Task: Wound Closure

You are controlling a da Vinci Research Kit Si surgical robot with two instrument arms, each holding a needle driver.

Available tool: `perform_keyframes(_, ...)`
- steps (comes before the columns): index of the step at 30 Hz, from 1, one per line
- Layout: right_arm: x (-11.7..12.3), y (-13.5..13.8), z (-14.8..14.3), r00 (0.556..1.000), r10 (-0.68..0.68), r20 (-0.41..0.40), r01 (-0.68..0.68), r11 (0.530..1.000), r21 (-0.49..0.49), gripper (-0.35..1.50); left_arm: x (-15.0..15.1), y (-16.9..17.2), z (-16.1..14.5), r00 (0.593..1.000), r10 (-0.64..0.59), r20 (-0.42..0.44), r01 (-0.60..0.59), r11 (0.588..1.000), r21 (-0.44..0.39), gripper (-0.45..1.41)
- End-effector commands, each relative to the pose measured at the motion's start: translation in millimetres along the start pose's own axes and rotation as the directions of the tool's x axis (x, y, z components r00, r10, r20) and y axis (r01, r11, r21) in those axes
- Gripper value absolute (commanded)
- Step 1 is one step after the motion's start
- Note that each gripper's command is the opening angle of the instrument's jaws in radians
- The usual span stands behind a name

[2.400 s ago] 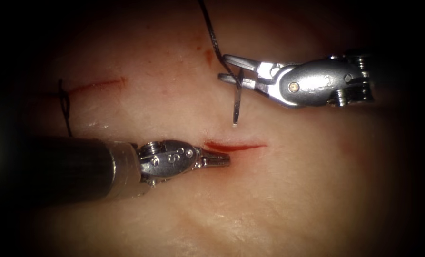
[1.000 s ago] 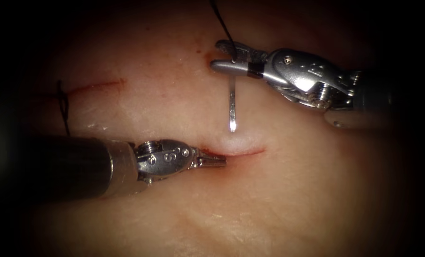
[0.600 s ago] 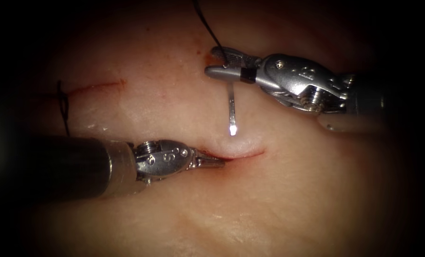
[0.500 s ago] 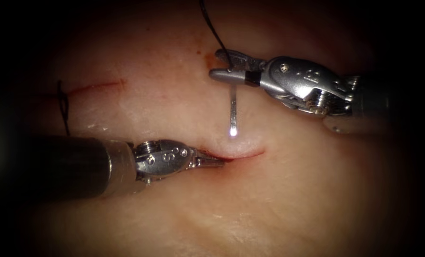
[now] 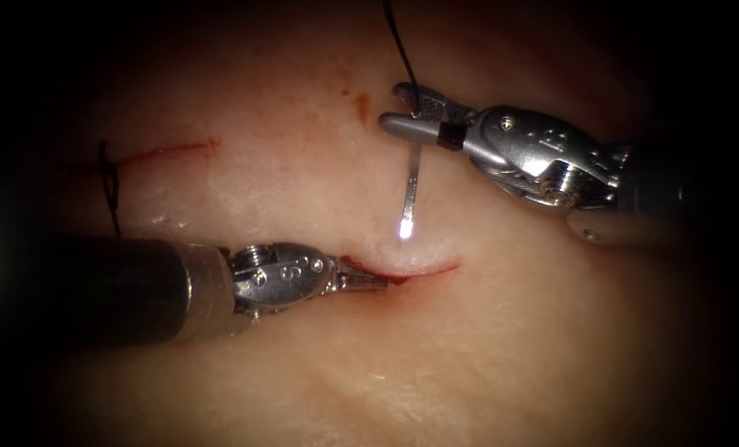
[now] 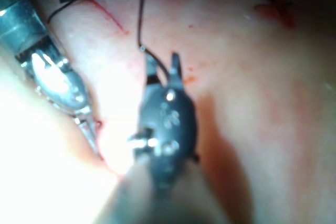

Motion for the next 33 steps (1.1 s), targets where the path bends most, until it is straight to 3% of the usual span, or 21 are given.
perform_keyframes(1, -0.6, -0.2, 1.0, 1.000, 0.005, 0.012, -0.005, 1.000, 0.015, -0.35, -0.5, 0.4, 0.8, 1.000, -0.001, 0.000, 0.001, 1.000, -0.003, -0.25)
perform_keyframes(14, -2.0, -1.4, 1.5, 1.000, 0.017, 0.026, -0.019, 0.999, 0.043, -0.35, -0.5, 0.7, 1.5, 1.000, -0.002, -0.001, 0.002, 1.000, 0.010, -0.28)
perform_keyframes(24, -2.4, -1.2, 1.7, 0.992, 0.117, 0.044, -0.120, 0.991, 0.065, -0.35, -0.6, 0.7, 1.5, 1.000, -0.002, -0.001, 0.002, 1.000, 0.009, -0.30)
perform_keyframes(33, -1.0, 1.9, 1.2, 0.984, 0.179, -0.017, -0.179, 0.984, 0.014, -0.35, -0.6, 0.8, 1.5, 1.000, -0.002, -0.001, 0.002, 1.000, 0.010, -0.30)
